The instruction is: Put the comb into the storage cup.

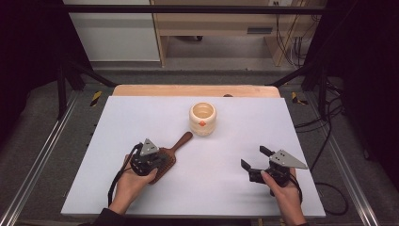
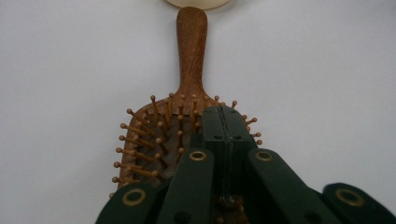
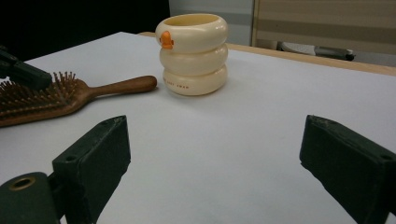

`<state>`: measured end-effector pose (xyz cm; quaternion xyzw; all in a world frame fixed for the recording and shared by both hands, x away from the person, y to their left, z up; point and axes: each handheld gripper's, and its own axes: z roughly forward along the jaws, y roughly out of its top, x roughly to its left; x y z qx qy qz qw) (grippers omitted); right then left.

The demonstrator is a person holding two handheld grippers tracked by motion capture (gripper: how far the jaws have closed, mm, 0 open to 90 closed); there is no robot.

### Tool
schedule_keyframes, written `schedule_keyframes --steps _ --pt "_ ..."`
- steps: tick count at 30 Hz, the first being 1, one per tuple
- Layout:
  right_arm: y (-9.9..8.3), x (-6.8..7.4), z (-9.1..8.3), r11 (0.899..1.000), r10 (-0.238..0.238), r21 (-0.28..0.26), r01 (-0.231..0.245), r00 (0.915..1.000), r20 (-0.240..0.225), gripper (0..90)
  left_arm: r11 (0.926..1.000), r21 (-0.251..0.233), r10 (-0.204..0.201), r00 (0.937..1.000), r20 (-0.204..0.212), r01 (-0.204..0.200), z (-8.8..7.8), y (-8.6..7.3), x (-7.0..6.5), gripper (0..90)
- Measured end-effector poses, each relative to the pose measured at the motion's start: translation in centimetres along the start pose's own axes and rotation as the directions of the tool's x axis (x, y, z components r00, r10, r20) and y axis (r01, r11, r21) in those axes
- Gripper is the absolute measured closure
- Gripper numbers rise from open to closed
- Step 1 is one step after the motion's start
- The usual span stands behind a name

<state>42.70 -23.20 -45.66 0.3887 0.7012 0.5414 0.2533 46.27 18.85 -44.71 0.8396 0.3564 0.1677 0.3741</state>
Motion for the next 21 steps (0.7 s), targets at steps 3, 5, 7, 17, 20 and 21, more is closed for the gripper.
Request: schedule_keyframes --steps 3,5,7,17,20,21 --pt "0.0 0.0 0.0 1.0 0.001 0.0 -0.001 1.0 0.002 8.9 1.0 0.001 0.005 0.9999 0.011 -0.005 -0.4 -0.3 0.0 89.7" --pt "0.0 0.0 0.0 1.0 0.001 0.001 -0.001 1.0 0.002 8.9 0.9998 0.001 0.019 0.9995 0.025 -0.019 -0.9 -0.8 -0.2 89.6" --pt "0.0 0.0 0.0 1.0 0.0 0.002 0.0 1.0 0.001 8.9 0.9997 0.0 0.024 0.9993 0.029 -0.024 -1.1 -0.9 -0.3 89.6" --pt "-0.1 0.0 0.0 1.0 0.001 0.003 -0.001 1.0 0.005 8.9 0.9983 -0.004 0.058 0.9957 0.073 -0.058 -2.6 -2.2 -0.1 89.6" --pt "-0.1 0.0 0.0 1.0 0.002 0.005 -0.002 1.0 0.005 8.9 0.9978 -0.008 0.066 0.9942 0.085 -0.066 -3.1 -2.6 0.0 89.6" --pt "-0.1 0.0 0.0 1.0 0.003 0.005 -0.003 1.0 0.005 8.9 0.9978 -0.011 0.066 0.994 0.088 -0.065 -3.2 -2.7 0.1 89.6"
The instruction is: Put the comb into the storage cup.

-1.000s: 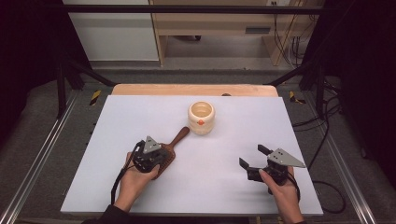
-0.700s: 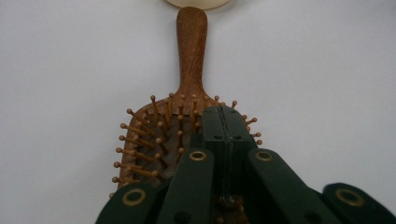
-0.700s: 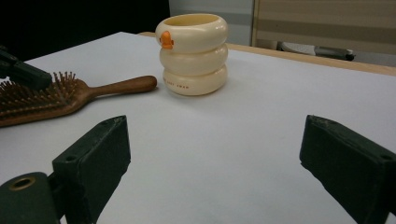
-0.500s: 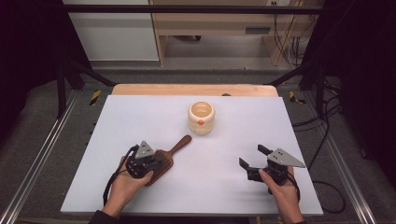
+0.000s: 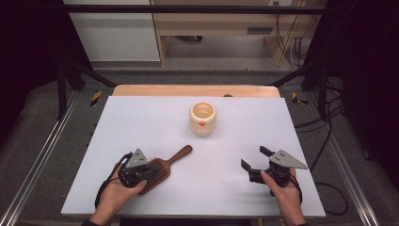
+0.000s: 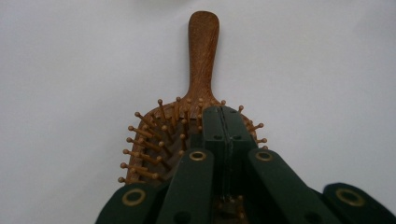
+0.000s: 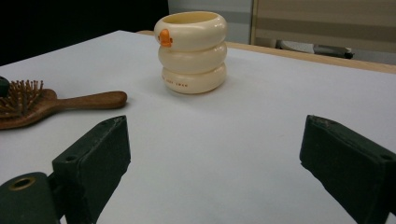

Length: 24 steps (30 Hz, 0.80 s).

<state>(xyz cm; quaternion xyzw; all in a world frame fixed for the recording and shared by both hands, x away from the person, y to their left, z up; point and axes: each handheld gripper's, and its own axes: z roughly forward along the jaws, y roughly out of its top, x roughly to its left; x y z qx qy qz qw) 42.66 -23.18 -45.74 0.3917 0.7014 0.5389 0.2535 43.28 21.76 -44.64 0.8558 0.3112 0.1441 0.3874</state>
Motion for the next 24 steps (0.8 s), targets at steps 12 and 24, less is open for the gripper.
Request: schedule_keyframes --steps 12,24 --pt "-0.1 0.0 0.0 1.0 0.0 0.006 0.0 1.0 0.004 8.9 0.9992 -0.039 0.011 0.9993 0.037 -0.009 -2.1 -1.8 0.9 89.5" --pt "-0.1 0.1 0.1 1.0 -0.003 0.008 0.003 1.0 0.001 8.9 0.9944 -0.103 -0.021 0.9997 0.015 0.023 -3.9 -2.7 1.1 89.6"
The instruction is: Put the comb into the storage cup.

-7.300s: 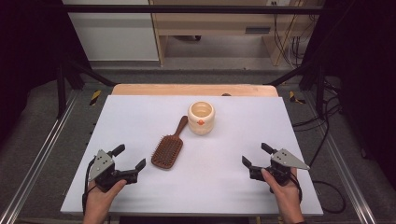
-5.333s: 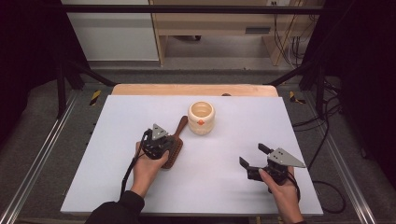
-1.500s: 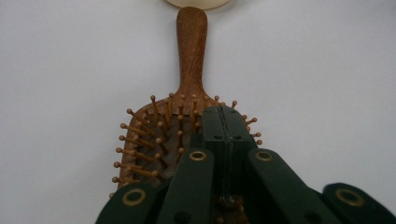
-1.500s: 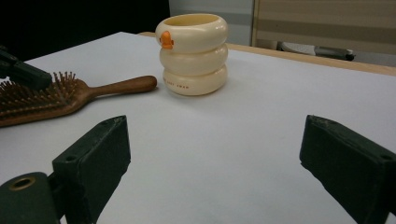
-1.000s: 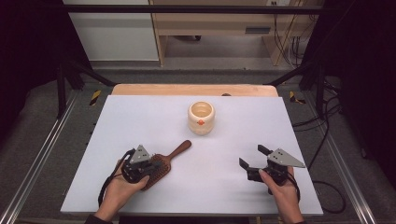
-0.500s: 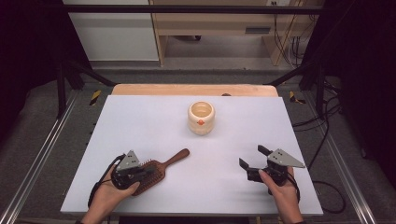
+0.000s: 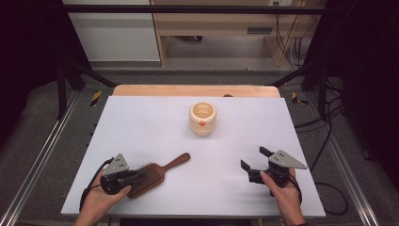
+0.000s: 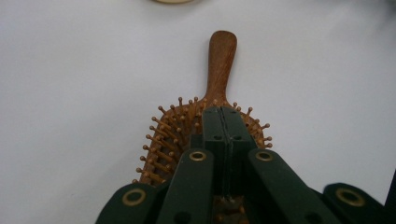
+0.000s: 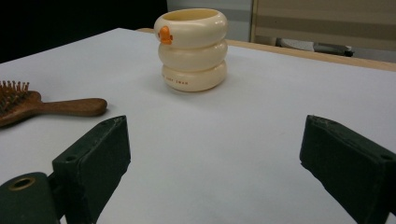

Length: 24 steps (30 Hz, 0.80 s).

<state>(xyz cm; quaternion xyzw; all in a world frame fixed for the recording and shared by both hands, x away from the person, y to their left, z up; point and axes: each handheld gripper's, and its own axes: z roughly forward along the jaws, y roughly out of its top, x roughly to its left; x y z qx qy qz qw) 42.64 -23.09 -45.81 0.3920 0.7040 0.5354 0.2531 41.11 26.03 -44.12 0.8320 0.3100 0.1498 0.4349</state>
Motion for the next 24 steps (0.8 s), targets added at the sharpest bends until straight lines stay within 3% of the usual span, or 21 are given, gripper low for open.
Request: schedule_keyframes --steps 1,2,4,7,10,14,17,23,24 --pt "0.0 0.0 -0.1 1.0 0.005 -0.004 -0.005 1.0 -0.001 8.9 0.9999 -0.011 -0.002 0.9987 -0.05 0.002 -0.8 -0.2 -0.2 89.6" --pt "0.0 0.0 -0.1 1.0 0.005 -0.004 -0.005 1.0 -0.001 8.9 0.9999 -0.011 -0.002 0.9987 -0.05 0.002 -0.8 -0.2 -0.2 89.6" --pt "0.1 0.0 -0.1 1.0 0.003 -0.008 -0.003 1.0 0.0 8.9 0.9997 -0.019 -0.019 0.9948 -0.1 0.018 -1.7 -0.6 -0.2 89.6" --pt "0.1 -0.1 -0.2 1.0 0.001 -0.009 -0.001 1.0 -0.001 8.9 0.9981 -0.015 -0.062 0.9823 -0.177 0.06 -3.0 -1.6 -0.1 89.6" --pt "0.1 0.0 -0.1 1.0 0.0 -0.01 0.0 1.0 -0.003 8.9 0.9938 -0.009 -0.109 0.9642 -0.242 0.111 -4.0 -2.9 0.2 89.7" --pt "0.2 0.0 -0.2 1.0 0.0 -0.013 0.0 1.0 -0.002 8.9 0.9907 0.02 -0.121 0.941 -0.316 0.134 -4.8 -3.9 0.3 89.6" --pt "0.2 0.0 -0.3 1.0 0.004 -0.017 -0.004 1.0 0.0 8.9 0.9847 0.042 -0.149 0.9435 -0.296 0.169 -5.0 -5.0 0.1 89.7" --pt "0.2 -0.1 -0.3 1.0 0.005 -0.02 -0.005 1.0 0.0 8.9 0.981 0.064 -0.16 0.9502 -0.267 0.183 -4.8 -5.8 -0.5 89.6" --pt "0.2 -0.1 -0.3 1.0 0.006 -0.02 -0.006 1.0 0.0 8.9 0.9815 0.066 -0.157 0.9539 -0.255 0.18 -4.7 -5.8 -0.6 89.6"
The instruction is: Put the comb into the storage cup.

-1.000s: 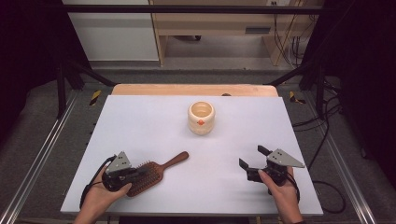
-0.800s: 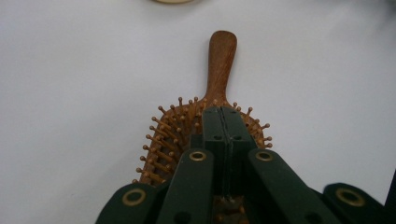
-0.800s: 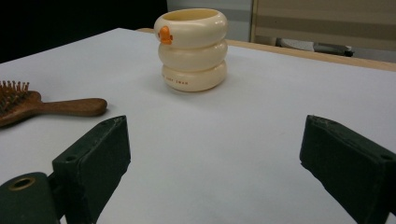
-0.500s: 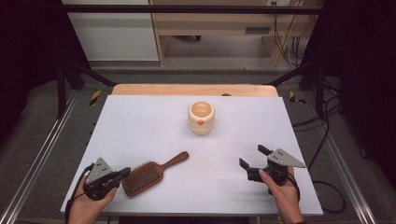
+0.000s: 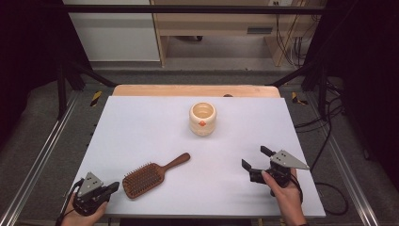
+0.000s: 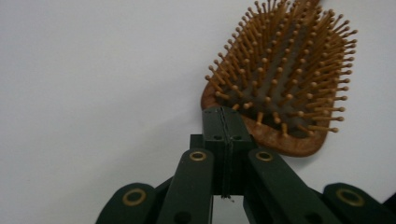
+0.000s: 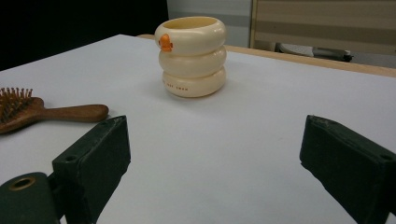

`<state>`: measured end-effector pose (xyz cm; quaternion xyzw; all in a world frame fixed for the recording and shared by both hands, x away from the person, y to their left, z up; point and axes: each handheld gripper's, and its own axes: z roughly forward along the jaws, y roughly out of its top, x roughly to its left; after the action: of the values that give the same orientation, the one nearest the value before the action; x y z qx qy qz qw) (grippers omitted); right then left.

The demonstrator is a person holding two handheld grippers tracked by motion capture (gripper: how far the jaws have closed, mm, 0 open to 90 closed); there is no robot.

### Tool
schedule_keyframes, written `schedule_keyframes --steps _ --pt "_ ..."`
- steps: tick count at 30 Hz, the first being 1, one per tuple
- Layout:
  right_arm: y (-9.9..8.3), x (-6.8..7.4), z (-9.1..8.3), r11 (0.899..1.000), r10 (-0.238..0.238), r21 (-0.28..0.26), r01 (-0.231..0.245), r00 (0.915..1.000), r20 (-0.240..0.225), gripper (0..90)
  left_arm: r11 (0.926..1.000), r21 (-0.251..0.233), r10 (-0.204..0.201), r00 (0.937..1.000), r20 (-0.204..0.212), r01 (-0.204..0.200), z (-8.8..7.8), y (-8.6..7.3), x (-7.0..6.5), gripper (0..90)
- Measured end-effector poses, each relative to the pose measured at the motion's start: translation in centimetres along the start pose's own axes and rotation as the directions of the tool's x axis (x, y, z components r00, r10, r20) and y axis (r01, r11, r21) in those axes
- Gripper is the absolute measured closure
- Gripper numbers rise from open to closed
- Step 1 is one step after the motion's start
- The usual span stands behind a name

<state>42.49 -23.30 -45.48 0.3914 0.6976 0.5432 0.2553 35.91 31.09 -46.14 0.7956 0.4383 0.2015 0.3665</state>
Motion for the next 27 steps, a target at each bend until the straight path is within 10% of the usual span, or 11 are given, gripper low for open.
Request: schedule_keyframes --steps 27 --pt "-0.2 0.3 0.3 1.0 -0.009 0.019 0.009 0.9999 -0.008 8.8 0.9988 -0.001 0.049 0.9986 -0.02 -0.049 3.5 1.9 0.5 89.6"
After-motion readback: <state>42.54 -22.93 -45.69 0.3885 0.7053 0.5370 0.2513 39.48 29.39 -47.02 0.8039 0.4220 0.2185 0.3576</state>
